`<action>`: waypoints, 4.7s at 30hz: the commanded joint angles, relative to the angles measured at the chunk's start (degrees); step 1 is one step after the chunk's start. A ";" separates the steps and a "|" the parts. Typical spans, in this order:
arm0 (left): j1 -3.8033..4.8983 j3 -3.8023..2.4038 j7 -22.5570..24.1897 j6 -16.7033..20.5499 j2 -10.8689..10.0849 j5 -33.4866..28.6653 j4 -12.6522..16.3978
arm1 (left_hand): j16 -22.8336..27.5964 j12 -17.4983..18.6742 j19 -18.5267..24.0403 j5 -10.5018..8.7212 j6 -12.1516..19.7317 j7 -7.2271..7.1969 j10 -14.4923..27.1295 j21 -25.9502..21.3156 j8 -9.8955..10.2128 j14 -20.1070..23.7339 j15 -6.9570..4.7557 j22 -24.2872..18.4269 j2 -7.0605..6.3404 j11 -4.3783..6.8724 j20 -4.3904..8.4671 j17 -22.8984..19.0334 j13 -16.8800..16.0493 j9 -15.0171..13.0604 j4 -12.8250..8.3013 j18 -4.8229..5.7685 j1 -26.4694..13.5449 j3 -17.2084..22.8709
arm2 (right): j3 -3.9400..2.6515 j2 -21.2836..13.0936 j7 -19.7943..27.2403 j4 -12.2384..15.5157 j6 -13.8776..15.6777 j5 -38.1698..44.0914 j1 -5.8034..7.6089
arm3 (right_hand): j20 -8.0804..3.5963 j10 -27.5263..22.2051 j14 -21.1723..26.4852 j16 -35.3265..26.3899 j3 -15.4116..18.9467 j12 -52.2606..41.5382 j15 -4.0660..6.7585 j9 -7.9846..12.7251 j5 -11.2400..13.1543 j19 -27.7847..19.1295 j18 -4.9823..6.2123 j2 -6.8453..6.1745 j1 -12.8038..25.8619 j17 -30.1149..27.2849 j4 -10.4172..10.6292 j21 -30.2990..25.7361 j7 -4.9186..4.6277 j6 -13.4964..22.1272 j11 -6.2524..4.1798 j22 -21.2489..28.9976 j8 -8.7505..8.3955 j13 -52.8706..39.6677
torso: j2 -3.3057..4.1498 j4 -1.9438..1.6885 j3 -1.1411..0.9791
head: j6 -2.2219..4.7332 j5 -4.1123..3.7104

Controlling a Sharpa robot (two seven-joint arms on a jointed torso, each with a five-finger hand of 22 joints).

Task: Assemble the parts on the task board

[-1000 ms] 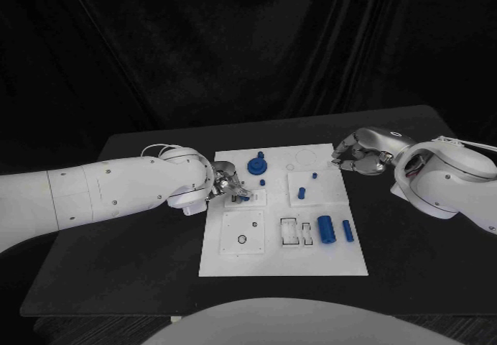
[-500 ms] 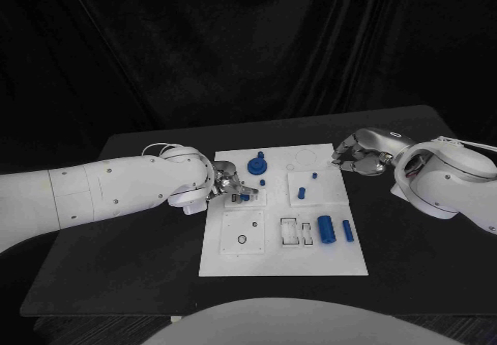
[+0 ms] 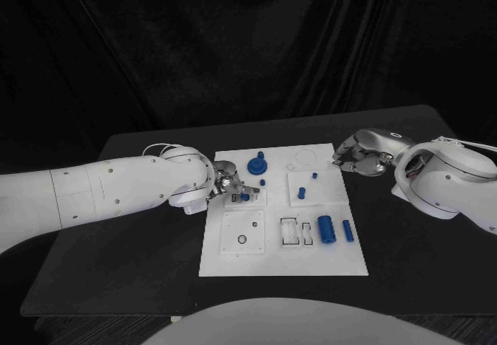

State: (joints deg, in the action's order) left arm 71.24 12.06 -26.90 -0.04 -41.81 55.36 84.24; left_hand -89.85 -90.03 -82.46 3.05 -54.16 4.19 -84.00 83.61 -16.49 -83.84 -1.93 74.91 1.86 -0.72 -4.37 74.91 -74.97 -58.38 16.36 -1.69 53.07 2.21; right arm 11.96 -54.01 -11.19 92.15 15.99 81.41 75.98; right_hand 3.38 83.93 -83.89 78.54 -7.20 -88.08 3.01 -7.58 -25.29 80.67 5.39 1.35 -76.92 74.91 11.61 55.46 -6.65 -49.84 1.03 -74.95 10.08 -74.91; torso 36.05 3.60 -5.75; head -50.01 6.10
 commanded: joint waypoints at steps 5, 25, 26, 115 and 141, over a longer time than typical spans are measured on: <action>-0.29 0.12 2.33 0.73 0.24 0.05 -0.11 | -0.15 0.03 -0.40 -0.10 0.33 -0.38 -6.00 0.05 -2.51 -6.16 -0.56 9.79 1.71 0.61 0.31 15.09 -15.03 -2.79 -0.04 -0.65 1.01 -0.64 | -0.05 -0.09 -1.17 0.00 -0.49 0.08 -0.14 | 0.05 3.16 -2.75 -0.39 -0.32 0.32 -0.29 0.06 -0.20 -0.49 0.91 0.00 -0.54 0.55 0.02 -0.28 -0.14 -0.21 0.29 -6.24 -0.35 -11.93 | 0.01 -0.04 0.05 | 0.01 -0.07; -0.29 0.11 1.76 0.77 -0.10 0.05 -0.08 | -0.15 0.03 -0.68 2.42 1.01 -1.10 -6.00 0.00 -6.84 -6.16 -1.08 10.13 3.97 1.22 0.80 15.09 -15.03 -7.62 -0.10 -0.61 3.00 -1.24 | -0.05 -0.08 -1.09 -0.12 -0.41 -0.80 -0.22 | 0.05 3.11 -2.73 -0.41 -0.47 0.35 -0.29 0.10 -0.33 -0.54 0.94 -0.03 -0.63 0.53 -0.08 -0.52 -0.14 -0.23 0.31 -6.19 -0.36 -11.89 | -0.04 0.01 0.06 | 0.01 0.23; -0.29 0.11 1.90 1.36 -0.29 0.05 0.15 | -0.15 0.03 -0.88 2.68 0.99 -1.18 -6.00 0.15 -7.24 -6.16 -1.14 10.29 3.79 1.29 0.85 15.09 -15.03 -8.03 -0.14 -0.55 3.24 -1.42 | -0.05 -0.11 -1.05 -0.11 -0.31 -0.83 -0.23 | 0.05 3.11 -2.73 -0.41 -0.47 0.35 -0.29 0.10 -0.33 -0.54 0.94 -0.03 -0.63 0.53 -0.08 -0.52 -0.14 -0.23 0.31 -6.19 -0.36 -11.89 | -0.03 0.03 0.07 | 0.01 0.20; 3.31 0.10 3.42 -8.48 3.99 0.05 -16.67 | -0.15 0.03 -2.11 1.92 1.94 -1.07 -6.00 0.81 -5.67 -6.16 -1.22 11.50 3.00 1.29 1.05 15.09 -15.03 -8.39 -0.69 -0.20 8.45 -5.21 | -0.05 0.03 2.72 0.01 1.31 0.10 -0.90 | 0.16 2.89 -2.79 -0.41 -1.73 0.50 -0.44 0.39 -1.89 -0.34 0.92 -0.39 -0.68 0.54 -0.22 -0.74 -0.13 -1.24 0.48 -6.33 -0.08 -11.65 | 0.40 0.02 0.43 | 0.01 0.31; 2.50 0.10 5.11 -8.00 4.63 0.05 -17.52 | -0.15 0.03 -1.89 7.43 1.61 -1.19 -6.00 0.39 -4.22 -6.16 -1.25 11.59 3.91 1.36 1.01 15.09 -15.03 -7.90 -3.14 -0.28 12.51 -3.44 | -0.05 -0.16 2.40 0.05 1.19 0.10 -0.93 | 0.14 2.57 -2.67 -0.63 -2.14 0.74 -0.37 0.52 -1.98 -0.51 1.01 -0.39 -0.90 0.31 -0.44 -1.26 -0.13 -1.06 0.34 -6.23 -0.23 -11.32 | 0.43 0.09 0.39 | 0.01 0.26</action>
State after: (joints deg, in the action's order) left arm 73.85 12.20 -23.11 -7.82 -37.28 55.35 66.76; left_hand -89.85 -90.03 -83.77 10.40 -52.19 2.87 -84.11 84.20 -20.91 -84.05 -3.36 74.90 5.83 0.82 -3.06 74.91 -74.97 -66.32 13.48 -1.69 65.07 -1.05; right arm 11.94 -54.12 -7.88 92.16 17.37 81.14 75.18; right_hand 3.59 84.13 -83.89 78.09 -9.02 -87.60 3.01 -7.11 -27.02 80.46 5.39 0.91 -77.35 74.90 11.22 54.57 -6.75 -50.96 1.23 -74.93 10.08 -74.91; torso 36.50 3.68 -5.34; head -50.01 6.39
